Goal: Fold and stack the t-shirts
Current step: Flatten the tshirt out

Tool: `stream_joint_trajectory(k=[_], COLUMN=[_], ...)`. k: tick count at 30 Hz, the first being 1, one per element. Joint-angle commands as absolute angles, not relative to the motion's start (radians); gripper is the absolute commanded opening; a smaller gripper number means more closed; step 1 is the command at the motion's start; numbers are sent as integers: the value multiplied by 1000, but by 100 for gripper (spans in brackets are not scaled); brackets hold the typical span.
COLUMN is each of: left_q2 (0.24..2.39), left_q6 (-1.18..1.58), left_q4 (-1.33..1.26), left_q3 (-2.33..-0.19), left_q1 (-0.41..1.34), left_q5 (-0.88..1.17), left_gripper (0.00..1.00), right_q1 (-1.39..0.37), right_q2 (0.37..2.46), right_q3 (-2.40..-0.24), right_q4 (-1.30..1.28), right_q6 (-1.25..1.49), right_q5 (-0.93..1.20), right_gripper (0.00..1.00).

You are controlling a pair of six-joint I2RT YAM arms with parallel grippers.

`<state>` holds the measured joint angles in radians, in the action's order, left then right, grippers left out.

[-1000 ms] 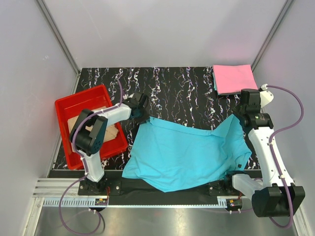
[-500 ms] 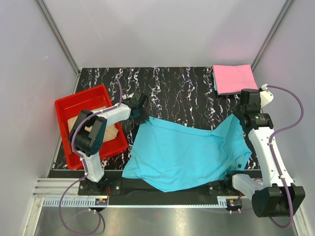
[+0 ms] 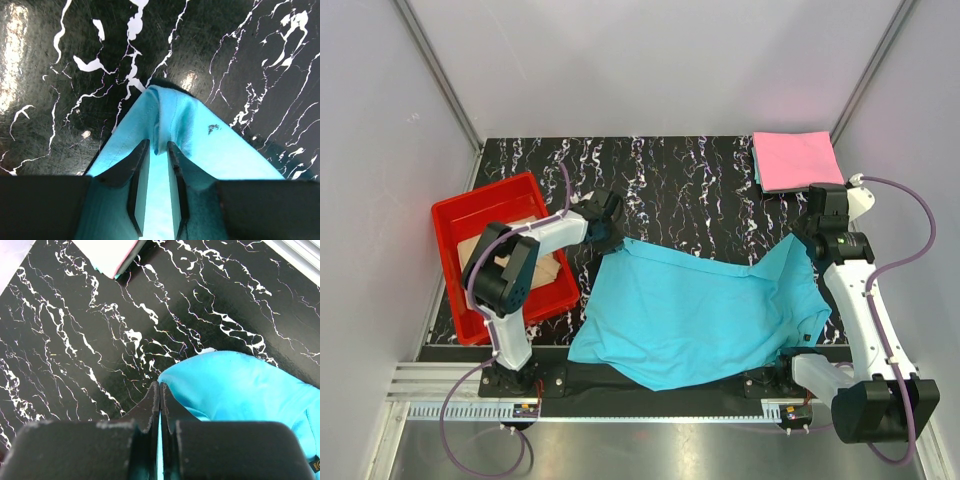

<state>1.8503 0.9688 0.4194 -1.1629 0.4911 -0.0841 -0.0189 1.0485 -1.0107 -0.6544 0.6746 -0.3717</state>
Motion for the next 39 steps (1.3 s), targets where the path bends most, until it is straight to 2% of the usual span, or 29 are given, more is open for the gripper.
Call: stream_joint_trajectory(k=[1,4,8,11,12,13,18,25,29,35,36,39], left_q2=[1858,1861,1864,1861,1861,1859,1826,1634,1502,1358,1341,1292], left_q6=[979,977,971,968,966,963,950,868,792,695,683,670], left_q4=[408,402,403,400,393,387,385,492,560,652,690,744], left_q3=[-1204,-1206,-1210,-1209,-1209,-1209,-1222,-1336,-1454,-1800,-1895,-2012], left_q1=[495,497,495,495,495,495,495,495,474,430,428,425], left_q5=[-112,-114,-117,-121,-118,-115,-109,-176,-277,-392,-408,-431], left_gripper=[25,24,17,10,1,0,0,0,0,0,0,0], right_q1=[-15,-15,-15,-15,-15,-15,-14,-15,-15,-15,-15,-15], right_q2=[1026,1022,1023,1022,1020,1019,1020,1046,1081,1150,1201,1297], right_q3=[-1011,-1000,-999,-996,-991,-988,-999,-1097,-1257,-1656,-1795,-2112], right_q4=[-621,-612,-615,-614,-611,-609,-615,-655,-680,-692,-737,-938], right_q6=[684,684,681,681,683,683,686,675,641,542,485,471], right_q5=[-373,-370,-374,-373,-371,-371,-365,-380,-405,-421,-360,-363], right_gripper=[0,0,0,0,0,0,0,0,0,0,0,0])
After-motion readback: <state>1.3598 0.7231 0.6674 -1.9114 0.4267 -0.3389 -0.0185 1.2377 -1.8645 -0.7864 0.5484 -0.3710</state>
